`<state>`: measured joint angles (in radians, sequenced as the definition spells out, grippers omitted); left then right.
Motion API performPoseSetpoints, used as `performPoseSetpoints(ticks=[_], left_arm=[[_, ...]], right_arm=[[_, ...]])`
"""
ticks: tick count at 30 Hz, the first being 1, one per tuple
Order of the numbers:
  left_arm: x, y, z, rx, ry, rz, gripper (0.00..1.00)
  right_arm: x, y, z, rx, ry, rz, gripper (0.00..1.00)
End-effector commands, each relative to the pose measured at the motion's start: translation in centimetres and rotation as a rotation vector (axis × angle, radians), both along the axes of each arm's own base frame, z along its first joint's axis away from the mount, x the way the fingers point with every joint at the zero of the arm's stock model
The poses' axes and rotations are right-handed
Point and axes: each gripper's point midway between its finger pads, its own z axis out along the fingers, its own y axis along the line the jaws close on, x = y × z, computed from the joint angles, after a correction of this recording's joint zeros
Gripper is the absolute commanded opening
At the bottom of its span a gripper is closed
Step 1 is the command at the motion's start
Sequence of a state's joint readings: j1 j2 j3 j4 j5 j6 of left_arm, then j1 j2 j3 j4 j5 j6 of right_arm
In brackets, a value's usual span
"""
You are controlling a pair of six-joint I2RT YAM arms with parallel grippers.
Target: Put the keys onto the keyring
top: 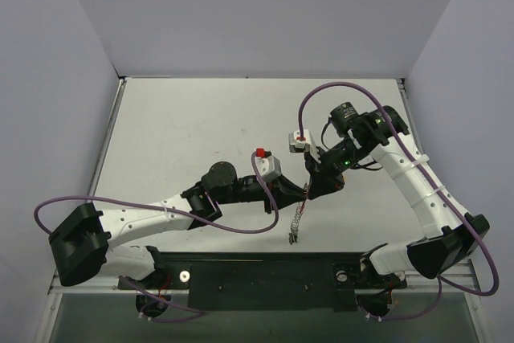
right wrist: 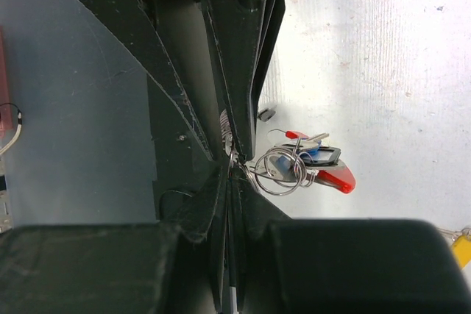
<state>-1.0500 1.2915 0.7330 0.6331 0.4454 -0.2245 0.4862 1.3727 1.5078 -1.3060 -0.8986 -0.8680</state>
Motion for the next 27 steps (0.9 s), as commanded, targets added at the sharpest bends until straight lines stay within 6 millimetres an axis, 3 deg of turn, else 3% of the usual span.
performPoseSetpoints(ticks=[1, 5, 10, 15, 18, 27], left_arm=[[0.07, -0.40, 3.57, -0.090, -0.049, -0.015, 0.25], [-0.04, -0.44, 3.67, -0.092, -0.051, -0.022, 0.12], [-0.27, -0.50, 3.49, -0.081, -0.047, -0.037, 0.03], [-0.44, -0.48, 3.28, -0.074, -0.034, -0.051, 0.04], [-0.40, -0.36, 3.43, -0.078, -0.028, -0.048, 0.12], [-0.52, -0.42, 3.34, -0.075, -0.022, -0.060, 0.13]], right_arm=[[-0.89, 0.44, 1.11, 0.038, 0.023, 0.026, 0.00], [-0.90, 0.43, 1.08, 0.036, 0.025, 0.026, 0.00], [-0.87, 0.45, 1.14, 0.039, 0.021, 0.026, 0.00], [-0.91, 0.47, 1.14, 0.038, 0.022, 0.026, 0.00], [-0.91, 0.43, 1.21, 0.039, 0.021, 0.025, 0.00], [-0.90, 0.44, 1.17, 0.039, 0.021, 0.025, 0.00]])
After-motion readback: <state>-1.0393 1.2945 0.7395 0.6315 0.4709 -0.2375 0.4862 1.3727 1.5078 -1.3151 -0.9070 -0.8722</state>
